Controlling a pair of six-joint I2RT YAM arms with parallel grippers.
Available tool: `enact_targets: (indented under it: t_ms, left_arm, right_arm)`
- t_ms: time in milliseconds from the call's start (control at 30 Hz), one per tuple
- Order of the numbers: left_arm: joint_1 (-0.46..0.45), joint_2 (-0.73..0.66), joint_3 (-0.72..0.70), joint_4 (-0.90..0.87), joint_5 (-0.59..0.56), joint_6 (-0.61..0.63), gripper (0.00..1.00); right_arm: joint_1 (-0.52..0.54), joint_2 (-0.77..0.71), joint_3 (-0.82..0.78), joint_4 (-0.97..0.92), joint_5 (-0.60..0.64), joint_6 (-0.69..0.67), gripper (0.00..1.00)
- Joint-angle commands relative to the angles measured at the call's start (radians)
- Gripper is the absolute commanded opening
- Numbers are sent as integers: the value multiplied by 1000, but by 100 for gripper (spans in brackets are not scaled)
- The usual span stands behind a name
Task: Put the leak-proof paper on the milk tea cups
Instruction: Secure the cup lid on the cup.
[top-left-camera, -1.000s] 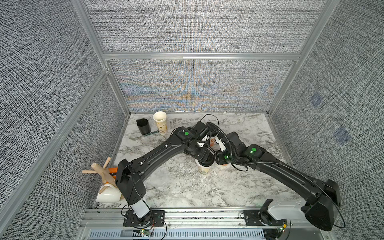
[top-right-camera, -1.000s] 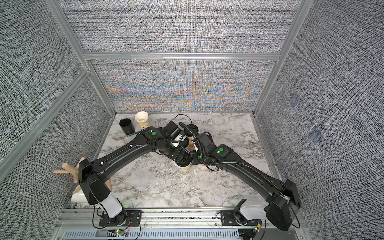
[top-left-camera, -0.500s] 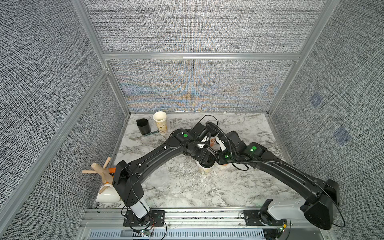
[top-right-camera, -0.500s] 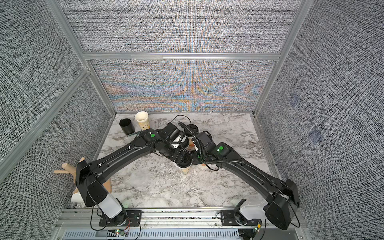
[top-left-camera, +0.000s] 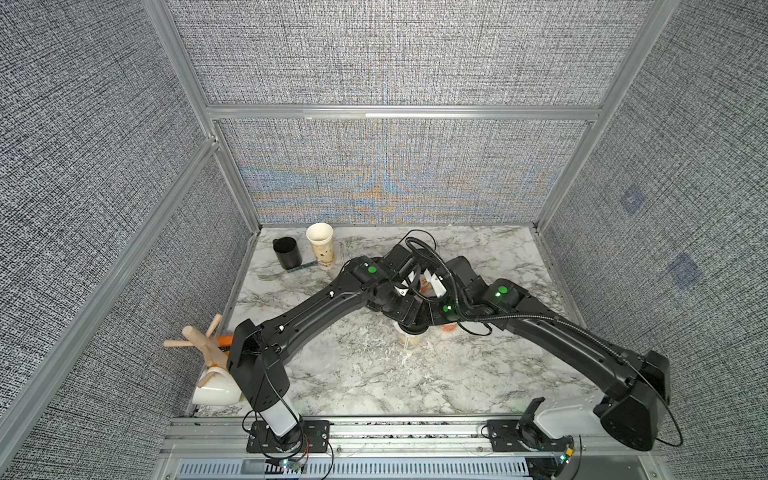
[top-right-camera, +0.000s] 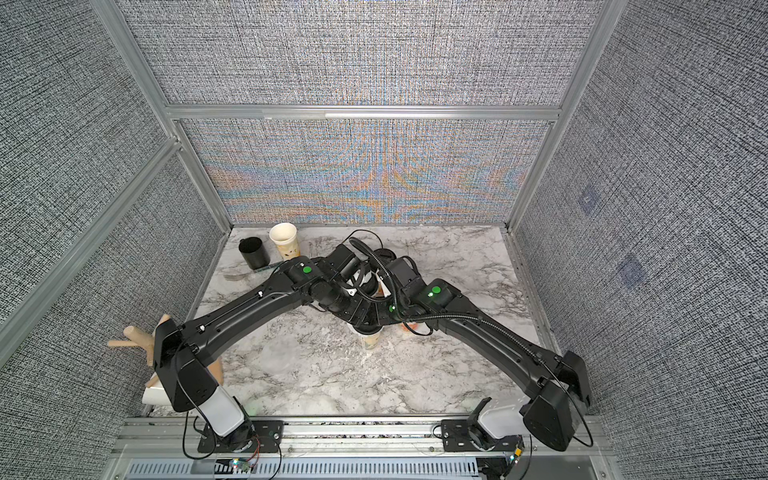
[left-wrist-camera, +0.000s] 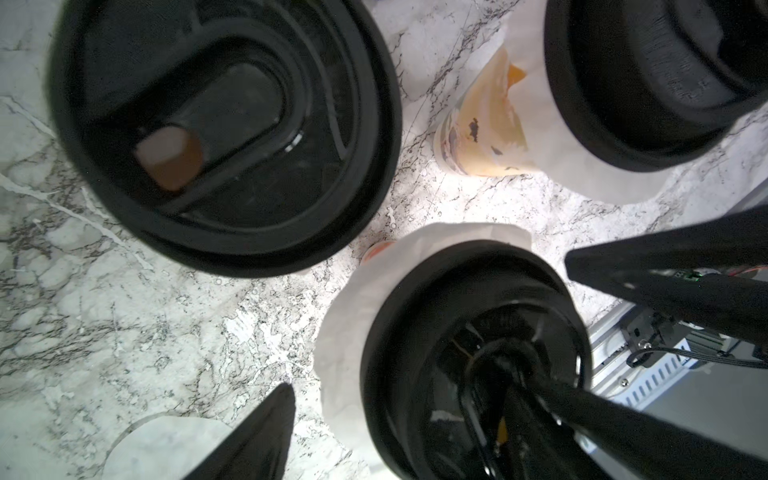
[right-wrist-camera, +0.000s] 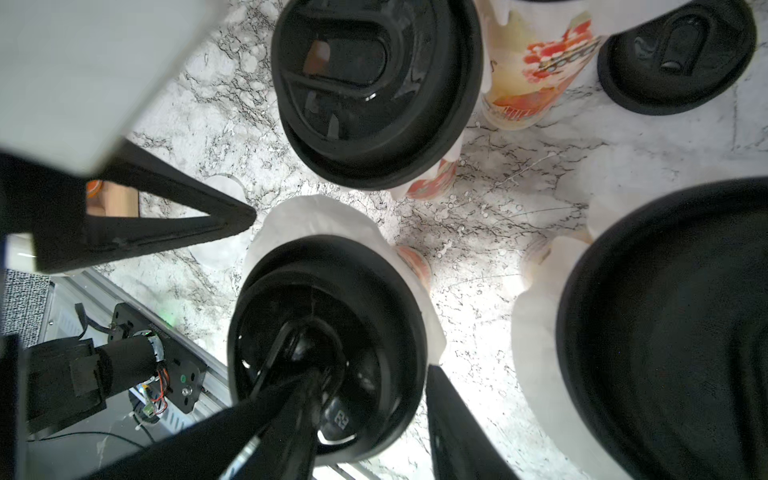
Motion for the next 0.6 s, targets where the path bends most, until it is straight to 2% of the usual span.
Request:
enact_targets:
  t_ms: [0, 567]
  left_arm:
    - [-2, 20, -13, -147, -98, 6, 80]
    - [-2, 5, 83, -141, -92, 14, 80]
  right_arm:
    - [8, 14, -4, 67, -24, 21, 45]
    - [20, 24, -78, 5, 58, 47, 43]
